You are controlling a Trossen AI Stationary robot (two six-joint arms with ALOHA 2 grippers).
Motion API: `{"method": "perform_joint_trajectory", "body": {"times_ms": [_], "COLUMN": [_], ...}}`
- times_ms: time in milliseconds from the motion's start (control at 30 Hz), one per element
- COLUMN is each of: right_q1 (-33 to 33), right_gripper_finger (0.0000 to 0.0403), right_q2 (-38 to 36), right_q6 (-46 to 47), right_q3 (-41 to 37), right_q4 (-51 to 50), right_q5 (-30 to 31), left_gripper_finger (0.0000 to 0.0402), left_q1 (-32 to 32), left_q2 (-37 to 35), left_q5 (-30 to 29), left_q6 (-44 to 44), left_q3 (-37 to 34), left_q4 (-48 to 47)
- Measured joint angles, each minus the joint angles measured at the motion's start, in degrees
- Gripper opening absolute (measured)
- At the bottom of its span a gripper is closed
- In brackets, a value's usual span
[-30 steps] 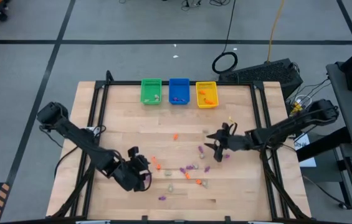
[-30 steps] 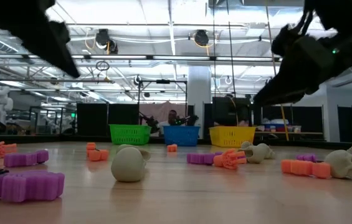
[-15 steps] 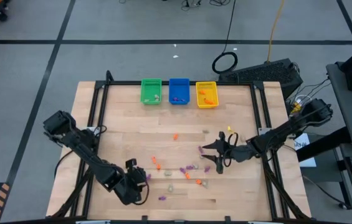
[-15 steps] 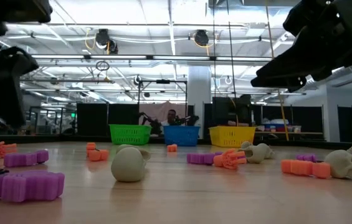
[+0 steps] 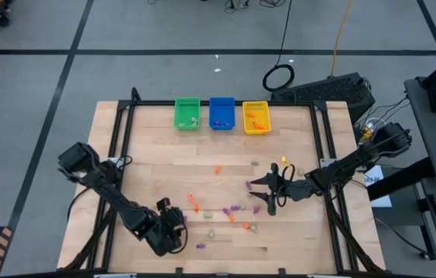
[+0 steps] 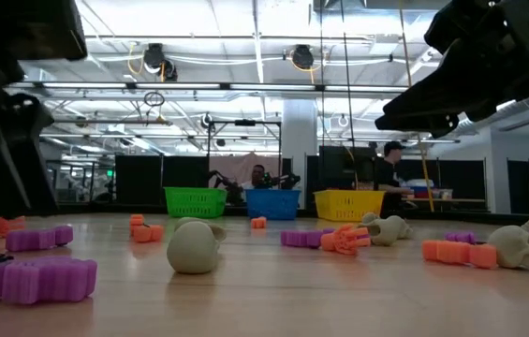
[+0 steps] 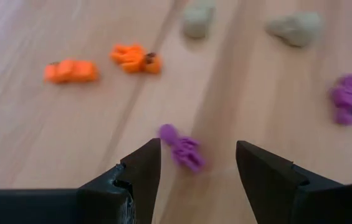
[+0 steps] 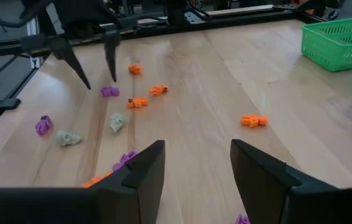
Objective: Sort Halloween decoration
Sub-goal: Put the purple skeleton toy into the blue bin
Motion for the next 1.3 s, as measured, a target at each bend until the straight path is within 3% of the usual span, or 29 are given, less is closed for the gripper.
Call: {"method": "perform_joint_trajectory", "body": {"times_ms": [400,567,1000,1300], "right_q1": [-0.02,-0.02,-0.02,-0.03], "right_gripper_finger": [0.0169,0.0169,0.0169,0.0169], "right_q2": [0.0,0.0,0.0,0.0], "right_q6": [-0.85,-0.85,-0.85,-0.85], "right_q3": [0.02,0.02,0.02,0.02], "right_q4": [0.28,0.28,0.29,0.23], "right_q5": [0.0,0.0,0.0,0.0], "left_gripper_finger": [0.0208,0.0203,0.0121,0.0091], "left_q1": [1.26,2.34,2.67,2.69], "left_q2": [2.31,3.4,3.61,2.95], "left_q5": [-1.14,1.21,3.31,5.34], "left_q6": [-4.48,-5.94,-5.74,-1.09], "left_q3": [0.0,0.02,0.12,1.43], "left_q4": [-0.55,-0.17,-0.21,-1.26]}}
